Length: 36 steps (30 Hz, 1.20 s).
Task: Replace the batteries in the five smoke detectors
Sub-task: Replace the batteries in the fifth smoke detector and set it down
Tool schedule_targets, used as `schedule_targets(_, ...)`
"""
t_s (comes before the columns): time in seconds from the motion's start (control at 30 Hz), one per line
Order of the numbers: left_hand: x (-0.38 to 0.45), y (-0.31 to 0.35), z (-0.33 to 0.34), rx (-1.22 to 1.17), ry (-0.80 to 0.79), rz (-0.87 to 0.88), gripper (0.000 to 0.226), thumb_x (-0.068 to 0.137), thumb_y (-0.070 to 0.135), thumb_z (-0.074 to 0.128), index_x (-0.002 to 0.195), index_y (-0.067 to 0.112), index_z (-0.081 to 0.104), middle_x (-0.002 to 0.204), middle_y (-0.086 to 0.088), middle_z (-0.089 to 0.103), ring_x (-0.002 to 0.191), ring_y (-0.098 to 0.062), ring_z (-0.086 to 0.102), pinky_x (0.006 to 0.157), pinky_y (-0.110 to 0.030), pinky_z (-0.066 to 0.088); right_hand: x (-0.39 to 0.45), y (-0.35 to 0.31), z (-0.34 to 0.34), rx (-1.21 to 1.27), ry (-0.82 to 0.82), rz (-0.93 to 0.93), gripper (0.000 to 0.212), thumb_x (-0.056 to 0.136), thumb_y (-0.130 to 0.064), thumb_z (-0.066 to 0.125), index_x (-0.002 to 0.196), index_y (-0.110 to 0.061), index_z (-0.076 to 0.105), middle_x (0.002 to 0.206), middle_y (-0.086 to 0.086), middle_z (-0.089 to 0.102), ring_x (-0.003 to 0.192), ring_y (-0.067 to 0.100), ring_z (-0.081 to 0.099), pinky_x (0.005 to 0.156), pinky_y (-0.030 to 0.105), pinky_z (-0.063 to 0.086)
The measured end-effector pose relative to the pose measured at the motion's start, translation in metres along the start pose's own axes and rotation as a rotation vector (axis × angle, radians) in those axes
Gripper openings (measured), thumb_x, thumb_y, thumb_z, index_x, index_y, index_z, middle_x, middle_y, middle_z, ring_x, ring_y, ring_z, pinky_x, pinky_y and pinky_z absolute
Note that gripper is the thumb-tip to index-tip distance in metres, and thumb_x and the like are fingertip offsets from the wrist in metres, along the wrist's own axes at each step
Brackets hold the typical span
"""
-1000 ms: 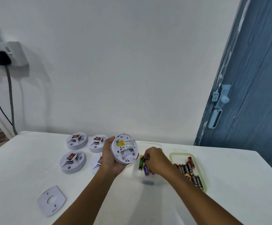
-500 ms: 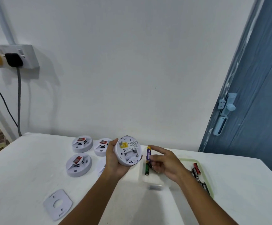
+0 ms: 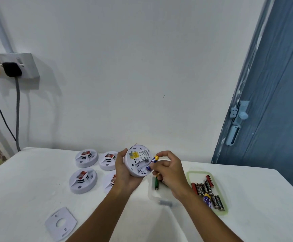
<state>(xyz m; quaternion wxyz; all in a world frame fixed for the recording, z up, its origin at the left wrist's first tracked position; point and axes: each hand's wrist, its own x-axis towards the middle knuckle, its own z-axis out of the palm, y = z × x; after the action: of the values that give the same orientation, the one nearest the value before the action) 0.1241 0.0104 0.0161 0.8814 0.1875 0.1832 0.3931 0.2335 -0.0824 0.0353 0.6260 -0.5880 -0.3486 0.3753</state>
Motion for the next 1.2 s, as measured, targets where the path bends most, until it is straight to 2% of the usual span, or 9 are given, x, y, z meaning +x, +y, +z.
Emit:
schedule_targets(0.3, -0.002, -0.003, 0.009, -0.002, 0.017, 0.021, 0.047, 0.071, 0.041, 0.054, 0.109, 0.017, 0.067, 0.109, -0.017, 0.067, 0.101, -0.032, 0.058, 0.093, -0.045, 0.042, 0.005, 0.007, 0.010, -0.444, 0.176, -0.230, 0.015, 0.078, -0.024, 0.079, 0.081, -0.019, 0.065, 0.087, -0.004, 0.062, 0.072, 0.004, 0.056, 0.057, 0.009, 0.041)
schedule_targets(0.4, -0.002, -0.001, 0.009, -0.013, -0.008, 0.033, 0.044, 0.072, 0.041, 0.054, 0.106, 0.018, 0.068, 0.110, -0.016, 0.066, 0.105, -0.032, 0.056, 0.097, -0.045, 0.040, 0.004, 0.012, 0.009, -0.513, 0.175, -0.343, 0.005, 0.083, -0.019, 0.073, 0.088, -0.019, 0.070, 0.098, -0.004, 0.056, 0.076, 0.005, 0.056, 0.065, 0.014, 0.043)
schedule_targets(0.6, -0.002, 0.001, 0.007, -0.040, -0.049, 0.040, 0.047, 0.073, 0.044, 0.054, 0.111, 0.018, 0.066, 0.112, -0.018, 0.067, 0.109, -0.034, 0.056, 0.104, -0.048, 0.036, -0.001, 0.023, 0.005, -0.615, 0.087, -0.518, 0.033, 0.087, 0.006, 0.055, 0.114, -0.006, 0.069, 0.125, -0.002, 0.050, 0.107, 0.011, 0.057, 0.081, 0.018, 0.054)
schedule_targets(0.73, -0.001, 0.003, 0.005, -0.051, -0.064, 0.054, 0.049, 0.077, 0.046, 0.053, 0.114, 0.018, 0.065, 0.114, -0.018, 0.066, 0.107, -0.033, 0.058, 0.100, -0.048, 0.041, -0.001, 0.033, 0.004, -0.750, 0.081, -0.680, 0.043, 0.085, 0.000, 0.048, 0.124, -0.008, 0.064, 0.133, 0.002, 0.051, 0.114, 0.005, 0.048, 0.086, 0.019, 0.053)
schedule_targets(0.87, 0.001, 0.002, 0.000, -0.023, -0.032, 0.048, 0.051, 0.079, 0.047, 0.053, 0.119, 0.017, 0.063, 0.119, -0.019, 0.064, 0.106, -0.032, 0.058, 0.102, -0.047, 0.040, -0.002, 0.039, 0.004, -1.117, 0.059, -0.878, 0.050, 0.069, 0.005, 0.055, 0.118, -0.001, 0.065, 0.132, 0.018, 0.056, 0.115, 0.030, 0.055, 0.078, 0.034, 0.058)
schedule_targets(0.93, 0.001, 0.002, -0.003, -0.020, -0.022, 0.035, 0.049, 0.080, 0.046, 0.052, 0.116, 0.016, 0.064, 0.116, -0.019, 0.065, 0.105, -0.033, 0.058, 0.103, -0.047, 0.038, 0.004, 0.040, 0.000, -1.173, -0.010, -0.856, 0.054, 0.070, 0.005, 0.053, 0.121, -0.005, 0.064, 0.137, 0.014, 0.053, 0.115, 0.029, 0.054, 0.079, 0.036, 0.056)
schedule_targets(1.03, 0.003, 0.006, -0.007, -0.033, -0.036, 0.015, 0.041, 0.079, 0.042, 0.051, 0.106, 0.016, 0.067, 0.111, -0.018, 0.065, 0.104, -0.033, 0.057, 0.096, -0.047, 0.041, 0.015, 0.030, -0.016, -0.807, -0.147, -0.520, 0.051, 0.082, 0.009, 0.043, 0.122, -0.014, 0.066, 0.130, 0.002, 0.053, 0.105, 0.015, 0.057, 0.082, 0.026, 0.049)
schedule_targets(1.1, 0.006, 0.009, -0.008, -0.042, -0.044, -0.005, 0.039, 0.077, 0.041, 0.053, 0.105, 0.018, 0.066, 0.112, -0.016, 0.064, 0.107, -0.033, 0.055, 0.094, -0.049, 0.042, 0.029, 0.024, -0.032, -0.554, -0.046, -0.305, 0.045, 0.086, 0.011, 0.041, 0.115, -0.012, 0.067, 0.110, 0.006, 0.064, 0.082, 0.015, 0.064, 0.068, 0.018, 0.048)
schedule_targets(1.2, 0.010, 0.008, -0.015, -0.033, -0.030, -0.023, 0.039, 0.075, 0.041, 0.055, 0.105, 0.019, 0.067, 0.114, -0.014, 0.063, 0.110, -0.032, 0.054, 0.096, -0.050, 0.042, 0.051, 0.025, -0.055, -0.585, 0.091, -0.162, 0.039, 0.086, 0.012, 0.041, 0.109, -0.005, 0.067, 0.095, 0.011, 0.064, 0.074, 0.021, 0.064, 0.060, 0.015, 0.047)
